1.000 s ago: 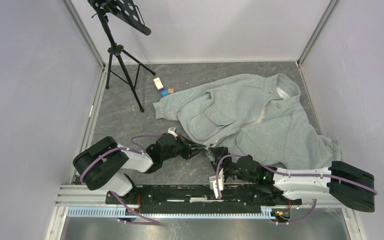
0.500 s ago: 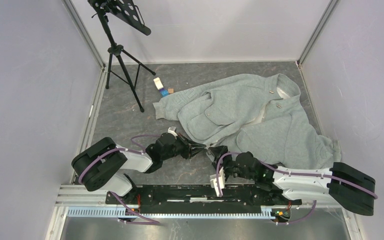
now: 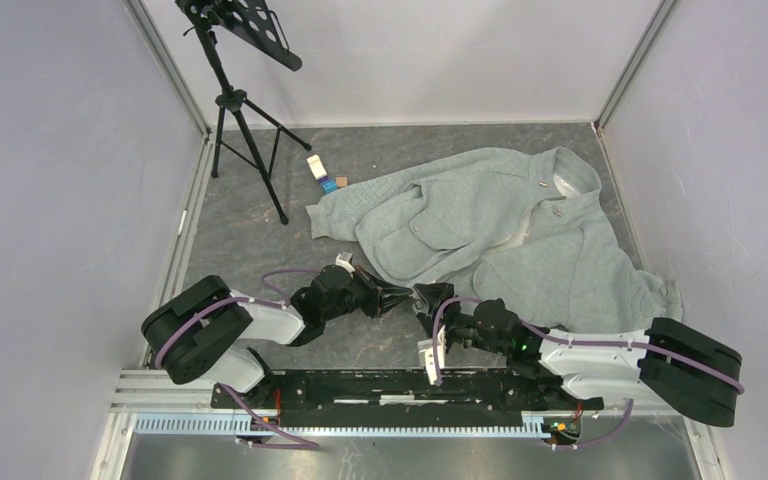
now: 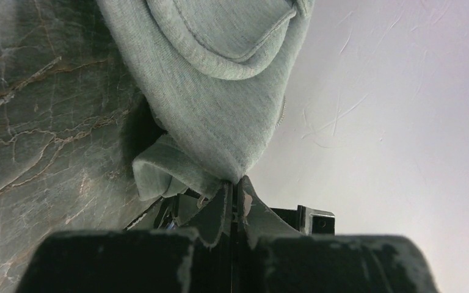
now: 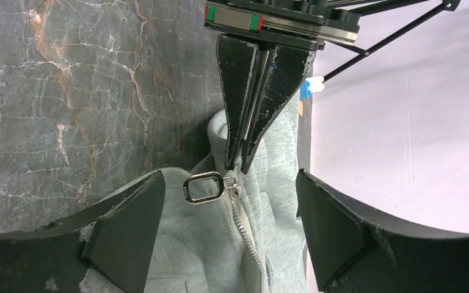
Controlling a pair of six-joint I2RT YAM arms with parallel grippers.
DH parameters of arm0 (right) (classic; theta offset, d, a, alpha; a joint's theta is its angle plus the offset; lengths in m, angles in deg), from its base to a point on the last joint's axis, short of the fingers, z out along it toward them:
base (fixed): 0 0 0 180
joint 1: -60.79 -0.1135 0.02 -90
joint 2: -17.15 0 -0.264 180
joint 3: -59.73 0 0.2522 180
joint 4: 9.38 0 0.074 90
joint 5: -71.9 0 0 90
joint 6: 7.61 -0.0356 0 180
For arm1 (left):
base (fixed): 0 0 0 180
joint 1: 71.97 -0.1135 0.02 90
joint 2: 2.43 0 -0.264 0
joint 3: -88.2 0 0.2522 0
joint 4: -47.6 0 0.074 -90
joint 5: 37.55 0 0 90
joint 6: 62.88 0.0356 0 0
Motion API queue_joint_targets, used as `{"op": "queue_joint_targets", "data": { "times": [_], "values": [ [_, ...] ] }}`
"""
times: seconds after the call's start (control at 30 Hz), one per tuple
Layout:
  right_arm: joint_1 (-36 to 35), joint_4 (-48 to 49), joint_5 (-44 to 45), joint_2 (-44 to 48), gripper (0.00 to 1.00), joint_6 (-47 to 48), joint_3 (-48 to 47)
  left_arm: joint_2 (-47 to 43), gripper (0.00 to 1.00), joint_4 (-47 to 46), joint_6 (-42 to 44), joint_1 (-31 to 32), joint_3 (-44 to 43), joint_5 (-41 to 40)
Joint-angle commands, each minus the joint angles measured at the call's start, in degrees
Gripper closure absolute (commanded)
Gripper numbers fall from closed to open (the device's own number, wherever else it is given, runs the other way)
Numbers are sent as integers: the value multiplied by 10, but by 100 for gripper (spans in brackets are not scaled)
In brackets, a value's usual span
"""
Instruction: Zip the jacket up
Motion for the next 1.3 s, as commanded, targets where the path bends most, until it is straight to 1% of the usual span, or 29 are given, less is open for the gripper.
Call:
{"op": "queue_joint_targets", "data": {
  "times": [0.0,0.13,0.4,0.6,0.77,0.9,1.07,1.27],
  "values": [
    [1,51,-8,-12,16,-2,5,-15,98,-5,-13,-1,-11,-3],
    [2,71,3,-18,17,0,6,-21,98,-2,-14,-1,-7,-7],
    [3,80,15,-27,20,-2,5,-21,98,-5,-13,-1,-9,-8],
    [3,76,32,-16,24,0,5,-26,98,2,-11,-1,-6,-11],
    [3,58,7,2,31,-3,7,-27,98,0,-8,-1,-9,-10],
    [3,77,9,9,34,-4,15,-29,98,1,-7,0,-9,-11],
    [3,72,7,6,37,-4,12,-26,98,-2,-6,0,-9,-9],
    [3,69,6,7,46,-6,13,-27,98,-2,-7,0,-8,-8]
  ]
}}
